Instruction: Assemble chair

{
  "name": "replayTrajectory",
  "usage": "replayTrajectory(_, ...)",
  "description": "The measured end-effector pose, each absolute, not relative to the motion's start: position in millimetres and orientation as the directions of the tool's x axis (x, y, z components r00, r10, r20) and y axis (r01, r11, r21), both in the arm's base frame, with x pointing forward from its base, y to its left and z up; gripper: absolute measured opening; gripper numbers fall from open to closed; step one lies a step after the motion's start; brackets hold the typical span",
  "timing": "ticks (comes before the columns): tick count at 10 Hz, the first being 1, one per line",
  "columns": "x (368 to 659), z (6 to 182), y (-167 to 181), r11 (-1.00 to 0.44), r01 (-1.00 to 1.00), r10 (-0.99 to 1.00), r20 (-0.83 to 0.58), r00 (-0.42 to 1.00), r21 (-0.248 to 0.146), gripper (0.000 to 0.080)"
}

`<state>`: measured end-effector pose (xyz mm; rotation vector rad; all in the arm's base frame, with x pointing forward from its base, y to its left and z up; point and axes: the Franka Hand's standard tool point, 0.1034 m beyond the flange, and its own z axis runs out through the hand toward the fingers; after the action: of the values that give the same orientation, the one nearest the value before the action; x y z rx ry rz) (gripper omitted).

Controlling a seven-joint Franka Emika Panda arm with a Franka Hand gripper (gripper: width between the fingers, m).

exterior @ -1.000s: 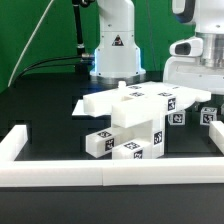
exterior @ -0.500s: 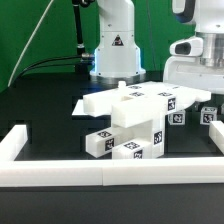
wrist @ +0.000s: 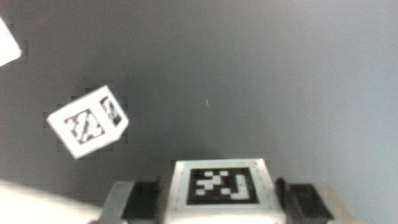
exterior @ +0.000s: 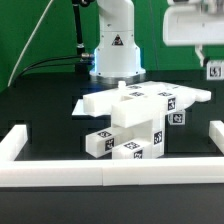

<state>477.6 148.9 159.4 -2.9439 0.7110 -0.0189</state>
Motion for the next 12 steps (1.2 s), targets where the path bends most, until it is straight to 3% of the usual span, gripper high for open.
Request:
replayTrajectory(2, 497, 179.9, 126, -0.888, -0.443, -0.446, -0.002, 0.895, -0.127, 0.0285)
replayTrajectory(5, 495, 167.7, 118, -0.915, -0.388, -0.390, -0.007, 0.921, -0.105, 0.0285)
replayTrajectory(6, 505, 148.4, 88, -0.931, -0.362, -0.361, -0.032, 0.932, -0.047, 0.0285)
replayTrajectory(8, 533, 156.6, 64, -0.961, -0.272, -0.272, -0.010, 0.962, -0.051, 0.0285)
replayTrajectory(9, 546, 151.5, 46, -0.976, -0.210, -0.210, -0.002, 0.978, -0.052, 0.0285)
replayTrajectory(12, 548, 152.6, 46, -0.970, -0.238, -0.238, 0.002, 0.971, -0.050, 0.0285)
